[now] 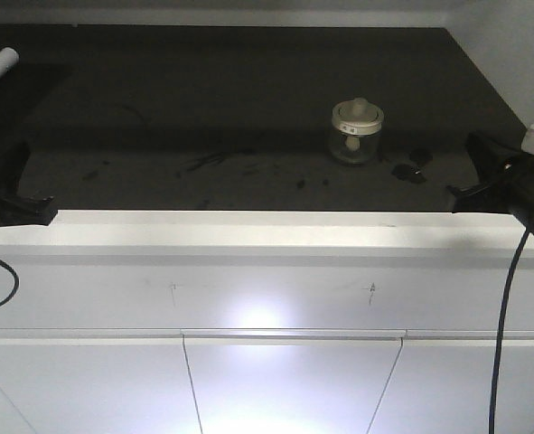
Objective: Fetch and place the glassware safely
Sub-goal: 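Reach the right gripper into the hood toward the glass jar, then close the right gripper on the white lid of the jar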
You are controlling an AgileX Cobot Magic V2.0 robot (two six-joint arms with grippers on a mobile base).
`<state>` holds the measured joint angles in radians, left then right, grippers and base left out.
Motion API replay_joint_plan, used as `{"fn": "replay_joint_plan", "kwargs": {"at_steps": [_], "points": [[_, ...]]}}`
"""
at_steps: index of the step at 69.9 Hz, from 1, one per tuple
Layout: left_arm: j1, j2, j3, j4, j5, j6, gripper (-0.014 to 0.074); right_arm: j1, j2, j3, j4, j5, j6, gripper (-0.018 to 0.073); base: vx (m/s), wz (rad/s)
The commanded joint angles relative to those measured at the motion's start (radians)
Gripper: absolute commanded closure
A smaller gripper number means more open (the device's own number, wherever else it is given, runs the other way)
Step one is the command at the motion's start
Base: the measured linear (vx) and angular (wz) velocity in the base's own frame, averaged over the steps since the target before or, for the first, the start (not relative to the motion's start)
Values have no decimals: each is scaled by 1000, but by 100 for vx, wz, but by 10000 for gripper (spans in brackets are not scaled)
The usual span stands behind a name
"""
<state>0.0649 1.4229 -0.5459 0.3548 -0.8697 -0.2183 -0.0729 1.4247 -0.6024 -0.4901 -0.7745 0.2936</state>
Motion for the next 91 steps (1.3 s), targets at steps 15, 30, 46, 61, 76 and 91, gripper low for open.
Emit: {"fn": "replay_joint_plan", "kwargs": {"at_steps": [15,30,46,61,76,91], "points": [[-2,-33,-21,-17,-92,-12,598,-2,-18,-30,1,-80,7,440,0,0],[-2,-33,-21,-17,-92,-12,537,-2,38,-70,-20,-78,8,132,0,0],[-2,-33,-21,-17,-92,-12,435,-2,125,-211,-19,-61,16,-11,0,0],[-2,-33,-21,-17,-92,-12,454,6,253,-402,-106,-17,111,-10,0,0],[-2,-33,-21,-17,-92,-10,606,101,394,-627,-219,122,132,-10,0,0],[-2,-33,-21,-17,-92,-10,605,164,538,-829,-218,217,211,-10,0,0]]}}
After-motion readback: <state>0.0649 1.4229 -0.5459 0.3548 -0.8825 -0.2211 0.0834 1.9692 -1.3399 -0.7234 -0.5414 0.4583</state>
